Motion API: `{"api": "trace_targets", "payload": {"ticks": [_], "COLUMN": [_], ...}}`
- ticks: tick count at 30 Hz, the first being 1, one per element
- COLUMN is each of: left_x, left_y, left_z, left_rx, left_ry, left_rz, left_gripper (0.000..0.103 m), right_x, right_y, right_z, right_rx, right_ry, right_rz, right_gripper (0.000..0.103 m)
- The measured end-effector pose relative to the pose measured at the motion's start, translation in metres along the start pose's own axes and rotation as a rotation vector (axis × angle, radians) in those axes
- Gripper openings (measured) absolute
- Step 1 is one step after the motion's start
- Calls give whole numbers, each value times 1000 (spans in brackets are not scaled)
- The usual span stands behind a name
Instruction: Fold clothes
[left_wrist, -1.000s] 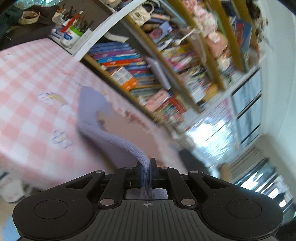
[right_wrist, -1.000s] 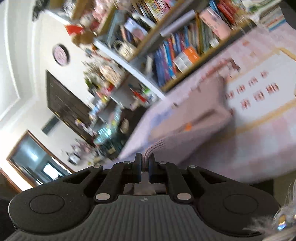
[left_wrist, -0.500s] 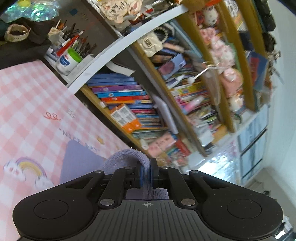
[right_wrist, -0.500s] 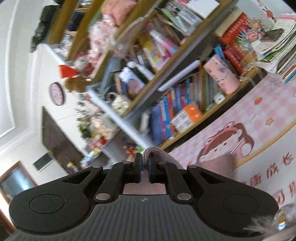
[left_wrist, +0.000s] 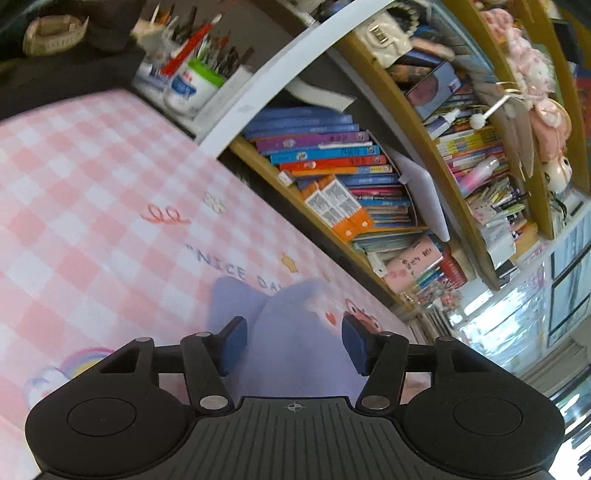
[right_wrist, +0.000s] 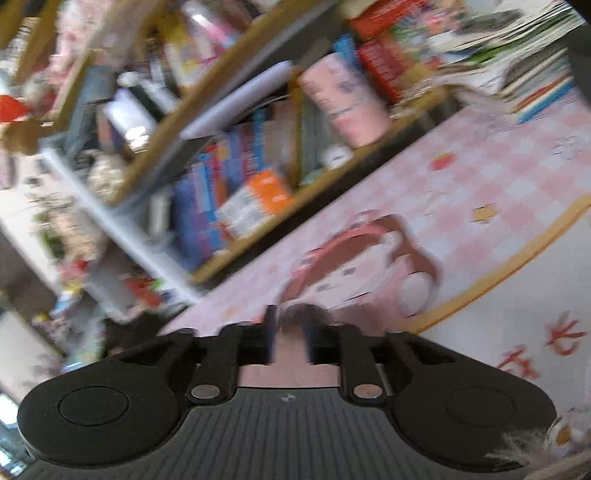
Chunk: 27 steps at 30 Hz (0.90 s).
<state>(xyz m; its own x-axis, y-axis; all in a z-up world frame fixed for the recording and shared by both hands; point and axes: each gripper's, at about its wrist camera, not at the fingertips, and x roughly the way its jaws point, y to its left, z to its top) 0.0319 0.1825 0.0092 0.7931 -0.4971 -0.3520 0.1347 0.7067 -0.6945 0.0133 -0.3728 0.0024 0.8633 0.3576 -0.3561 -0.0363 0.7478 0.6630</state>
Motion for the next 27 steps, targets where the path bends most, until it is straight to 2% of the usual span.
{"api": "trace_targets", "payload": {"ticks": [3, 7, 12, 13, 14, 15, 18, 20, 24, 25, 27], "left_x": [-14, -14, 16, 22, 25, 26, 1, -14, -5, 0, 6], "left_y": [-10, -30, -47, -48, -49, -50, -49, -44, -28, -22, -15], "left_z": [-5, -15, -30, -32, -35, -36, -34, -34, -40, -41, -38], "left_rx": [141, 357, 487, 504, 514, 519, 455, 409, 381, 369, 342], "left_ry": [-2, 40, 96, 107, 117, 117, 24, -8, 54, 78, 99], "left_rz": [13, 86, 196, 214, 216, 214, 143, 96, 141, 153, 152], "left_gripper": [57, 56, 54, 35, 4, 5, 5, 5, 7, 11, 13], "right_x": [-8, -22, -20, -17, -14, -14, -12, -11, -9, -9, -8], "right_y": [-7, 0, 6, 7, 7, 8, 10, 10, 9, 9, 9], "right_z": [-1, -14, -34, -36, -38, -38, -38, -37, -37, -36, -36], "right_rx": [-26, -187, -311, -323, -329, -332, -333, -332, -329, -328, -327], "right_ry": [-5, 68, 148, 158, 165, 163, 157, 153, 147, 145, 142], "right_rz": [-9, -99, -156, -165, -167, -163, -156, -155, -153, -152, -151], "right_gripper": [50, 50, 42, 38, 20, 7, 6, 6, 6, 6, 7]}}
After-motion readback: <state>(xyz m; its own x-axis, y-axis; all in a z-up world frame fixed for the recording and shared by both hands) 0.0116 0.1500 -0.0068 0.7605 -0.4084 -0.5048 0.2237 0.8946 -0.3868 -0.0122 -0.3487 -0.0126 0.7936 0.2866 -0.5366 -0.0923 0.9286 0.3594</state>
